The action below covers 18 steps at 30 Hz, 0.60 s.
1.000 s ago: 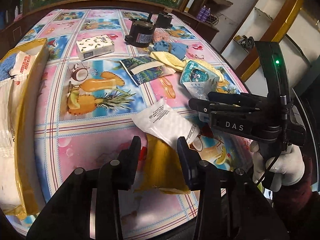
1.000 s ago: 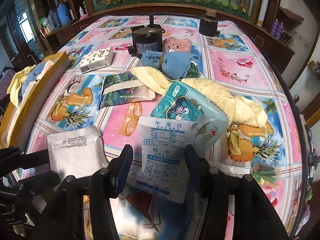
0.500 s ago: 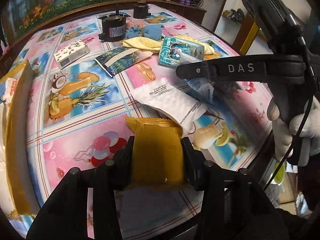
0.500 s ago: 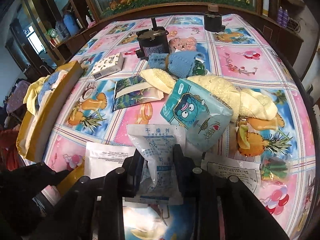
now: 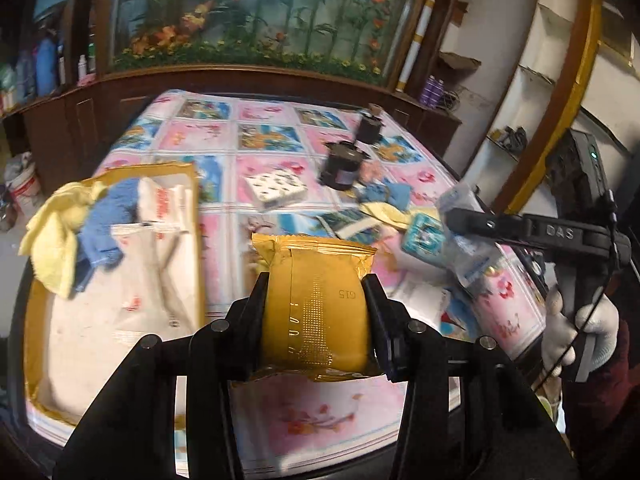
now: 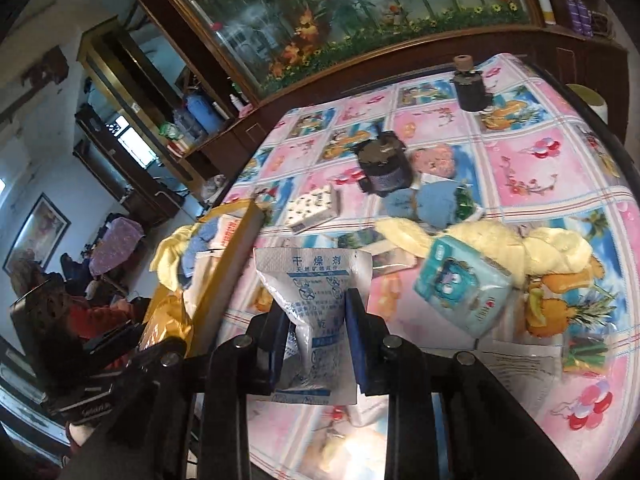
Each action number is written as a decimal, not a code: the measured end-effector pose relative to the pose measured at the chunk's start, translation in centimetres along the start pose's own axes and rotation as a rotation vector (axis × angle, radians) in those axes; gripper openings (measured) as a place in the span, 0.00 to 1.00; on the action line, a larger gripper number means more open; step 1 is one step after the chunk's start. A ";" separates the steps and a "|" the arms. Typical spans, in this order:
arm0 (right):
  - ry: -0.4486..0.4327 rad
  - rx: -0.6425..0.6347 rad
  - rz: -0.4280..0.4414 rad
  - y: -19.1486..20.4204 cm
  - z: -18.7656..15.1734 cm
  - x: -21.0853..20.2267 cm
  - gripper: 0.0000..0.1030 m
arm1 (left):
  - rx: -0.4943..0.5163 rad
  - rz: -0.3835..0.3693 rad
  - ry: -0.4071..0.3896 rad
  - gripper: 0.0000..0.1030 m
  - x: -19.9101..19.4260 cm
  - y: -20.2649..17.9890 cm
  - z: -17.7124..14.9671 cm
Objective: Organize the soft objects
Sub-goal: 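Place the gold bag in the box with the left gripper while the right drops the desiccant packet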
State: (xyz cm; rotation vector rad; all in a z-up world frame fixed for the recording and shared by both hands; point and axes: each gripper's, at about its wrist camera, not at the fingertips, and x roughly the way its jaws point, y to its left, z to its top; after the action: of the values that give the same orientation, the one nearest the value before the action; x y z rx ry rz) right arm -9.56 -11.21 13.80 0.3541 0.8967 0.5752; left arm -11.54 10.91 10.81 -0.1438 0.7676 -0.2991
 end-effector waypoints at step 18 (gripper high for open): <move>0.309 -0.098 0.180 15.0 1.1 18.2 0.29 | -0.442 0.190 0.073 0.47 1.3 18.2 -1.6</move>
State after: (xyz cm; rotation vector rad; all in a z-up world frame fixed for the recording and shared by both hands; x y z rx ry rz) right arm -4.58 11.66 10.79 0.2622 1.1358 0.8524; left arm -7.88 27.70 4.49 -0.4758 0.9049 0.0503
